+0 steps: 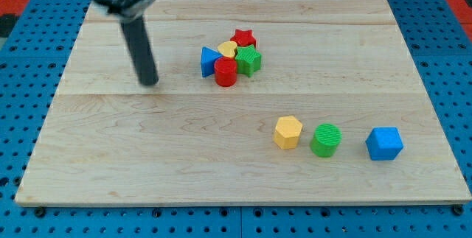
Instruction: Slide the yellow hexagon closer to the group of blocks
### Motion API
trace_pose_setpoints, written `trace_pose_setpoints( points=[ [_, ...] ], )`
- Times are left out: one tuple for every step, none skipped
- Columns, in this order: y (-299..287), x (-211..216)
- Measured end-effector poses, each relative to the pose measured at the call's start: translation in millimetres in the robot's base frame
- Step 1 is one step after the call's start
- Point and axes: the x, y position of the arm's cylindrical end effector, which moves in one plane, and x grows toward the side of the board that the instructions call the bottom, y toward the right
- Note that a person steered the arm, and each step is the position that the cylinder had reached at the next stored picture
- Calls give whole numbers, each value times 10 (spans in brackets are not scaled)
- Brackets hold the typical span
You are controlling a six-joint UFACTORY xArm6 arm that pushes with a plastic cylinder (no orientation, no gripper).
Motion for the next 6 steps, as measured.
trace_pose_setpoints(
  points=[
    [690, 914],
    [1649, 1270],
    [2476, 1147],
    [2721, 1000],
    [2355, 879],
    [1983, 686]
  ],
)
